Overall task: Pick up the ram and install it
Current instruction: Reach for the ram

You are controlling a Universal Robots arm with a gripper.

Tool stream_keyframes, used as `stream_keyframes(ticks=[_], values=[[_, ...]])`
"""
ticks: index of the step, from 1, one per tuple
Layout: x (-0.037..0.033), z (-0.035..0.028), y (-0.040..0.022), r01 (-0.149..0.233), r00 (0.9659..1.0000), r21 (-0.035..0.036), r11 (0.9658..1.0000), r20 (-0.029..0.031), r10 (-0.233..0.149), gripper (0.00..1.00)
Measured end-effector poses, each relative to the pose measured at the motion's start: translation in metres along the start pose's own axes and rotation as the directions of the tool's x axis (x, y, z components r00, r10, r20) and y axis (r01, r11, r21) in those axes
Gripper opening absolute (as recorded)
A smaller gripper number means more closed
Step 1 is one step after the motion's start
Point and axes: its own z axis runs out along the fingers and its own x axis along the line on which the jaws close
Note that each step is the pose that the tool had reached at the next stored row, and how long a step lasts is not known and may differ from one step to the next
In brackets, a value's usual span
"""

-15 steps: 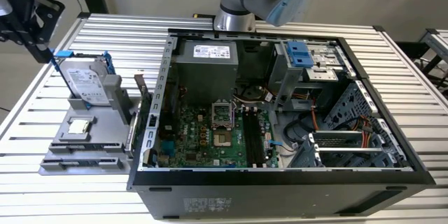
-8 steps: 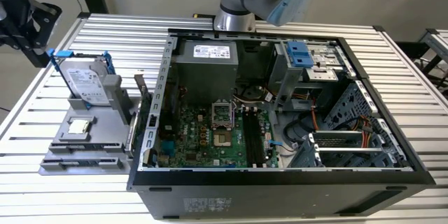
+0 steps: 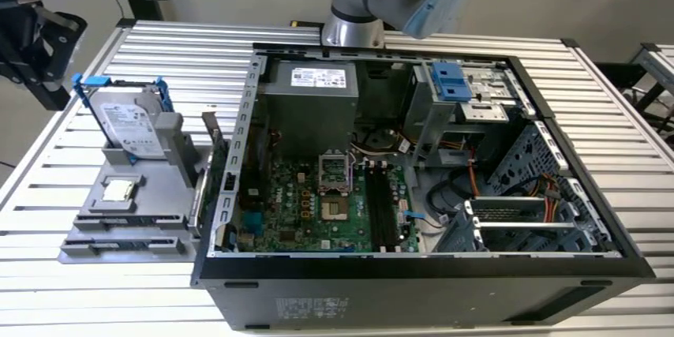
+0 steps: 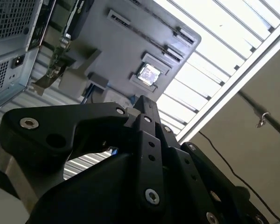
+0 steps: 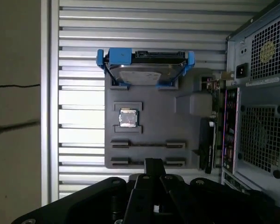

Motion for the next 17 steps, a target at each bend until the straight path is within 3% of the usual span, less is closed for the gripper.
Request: stream_keyframes(ticks=[17], values=[[0.0001,-0.0008,-0.0198,-0.005,1.0000,0.0002,1.0000,0.0002,0.005,0.00]])
